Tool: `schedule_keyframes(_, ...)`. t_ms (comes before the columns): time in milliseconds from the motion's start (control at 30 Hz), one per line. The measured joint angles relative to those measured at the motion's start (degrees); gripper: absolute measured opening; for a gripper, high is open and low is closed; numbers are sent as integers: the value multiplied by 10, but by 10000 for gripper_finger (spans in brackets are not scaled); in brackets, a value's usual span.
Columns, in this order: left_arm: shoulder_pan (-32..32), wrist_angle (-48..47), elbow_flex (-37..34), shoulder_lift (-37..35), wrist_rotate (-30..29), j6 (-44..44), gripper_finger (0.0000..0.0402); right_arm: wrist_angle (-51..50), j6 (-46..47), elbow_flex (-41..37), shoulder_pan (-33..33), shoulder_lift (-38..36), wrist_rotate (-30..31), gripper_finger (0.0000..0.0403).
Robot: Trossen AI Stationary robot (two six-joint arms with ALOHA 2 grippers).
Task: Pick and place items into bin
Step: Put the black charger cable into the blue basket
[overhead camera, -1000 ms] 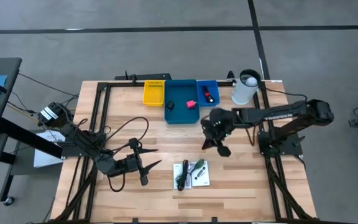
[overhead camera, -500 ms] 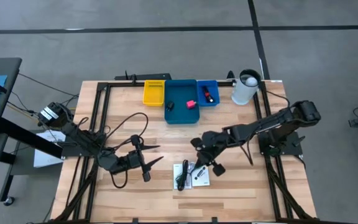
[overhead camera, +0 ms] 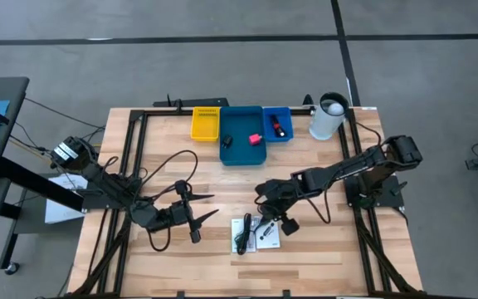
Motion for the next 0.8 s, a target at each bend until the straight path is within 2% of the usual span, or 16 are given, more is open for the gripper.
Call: schedule_keyframes(800, 0, 0, 0, 0, 0, 0, 197, -24, 15, 0, 0, 0, 9, 1)
